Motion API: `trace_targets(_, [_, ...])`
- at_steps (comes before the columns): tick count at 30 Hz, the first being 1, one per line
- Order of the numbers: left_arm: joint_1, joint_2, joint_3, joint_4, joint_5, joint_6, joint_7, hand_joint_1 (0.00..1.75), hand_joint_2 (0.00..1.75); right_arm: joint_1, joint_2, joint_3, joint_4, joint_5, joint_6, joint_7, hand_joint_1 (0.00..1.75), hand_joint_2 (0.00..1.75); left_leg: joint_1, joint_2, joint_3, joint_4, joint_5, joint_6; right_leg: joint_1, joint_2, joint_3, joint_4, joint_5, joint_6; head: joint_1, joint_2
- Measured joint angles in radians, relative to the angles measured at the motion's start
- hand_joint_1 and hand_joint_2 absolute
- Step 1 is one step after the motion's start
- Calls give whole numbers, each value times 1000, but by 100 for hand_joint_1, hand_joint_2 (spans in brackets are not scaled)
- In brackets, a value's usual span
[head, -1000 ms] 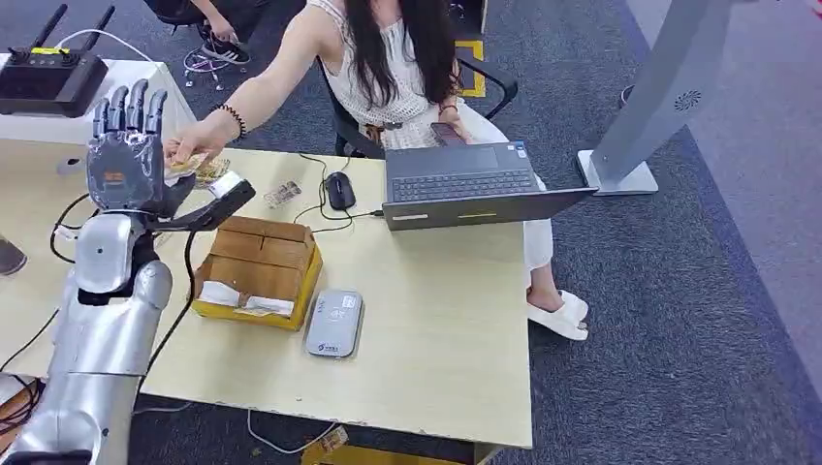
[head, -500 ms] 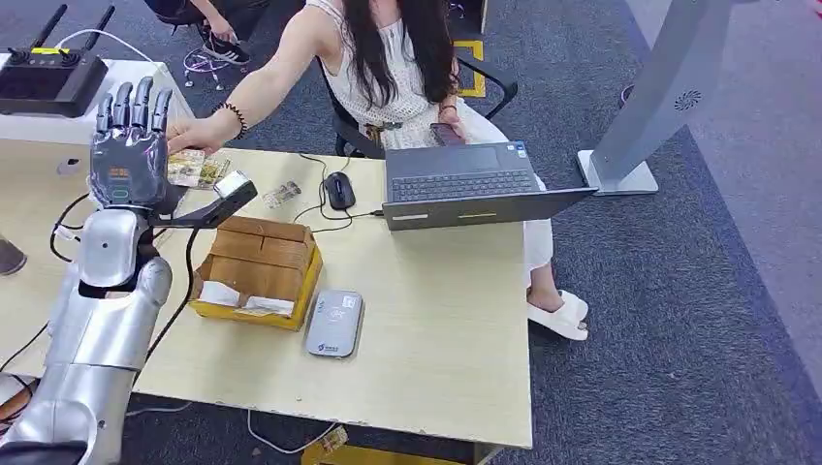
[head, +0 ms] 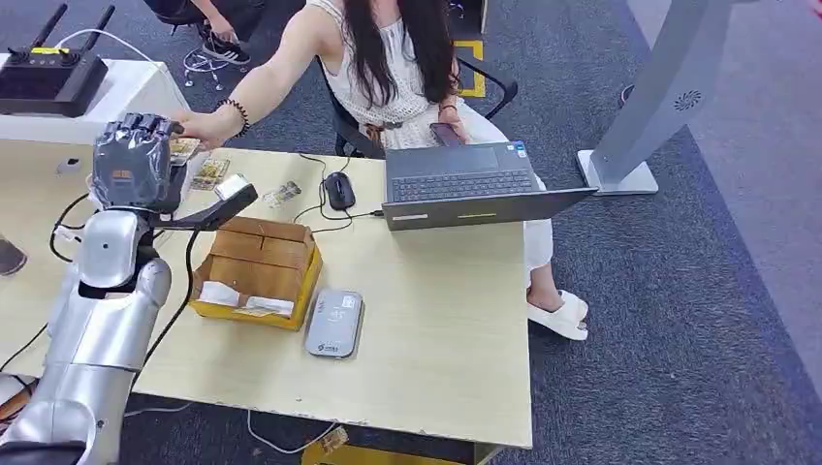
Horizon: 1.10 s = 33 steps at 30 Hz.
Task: Pass the card to the sensor for recognition and then transmit it.
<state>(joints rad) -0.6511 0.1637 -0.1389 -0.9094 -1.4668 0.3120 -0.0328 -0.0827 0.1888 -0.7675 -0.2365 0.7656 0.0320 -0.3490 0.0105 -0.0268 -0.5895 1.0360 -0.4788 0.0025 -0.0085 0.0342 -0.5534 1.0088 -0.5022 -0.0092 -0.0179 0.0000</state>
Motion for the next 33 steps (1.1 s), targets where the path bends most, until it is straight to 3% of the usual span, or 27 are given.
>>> trace_targets(20, [11,2,0,1,29,5,-15,175,175,-1,5,0,1,2,-1,0,0,175,0,0,0,0,0,0,0,0,0,0,0,0,0,0])
trace_targets(28, [138,-92,-60,-72,34,16,-53,175,175,-2,14,0,1,-1,-5,0,0,175,-1,-1,-1,0,0,0,-1,-1,0,0,0,0,0,0])
trace_targets(33, [166,-113,-85,-108,38,14,-50,175,175,-2,15,0,1,-2,-5,0,0,175,0,0,0,1,0,0,-1,0,0,0,0,1,0,0])
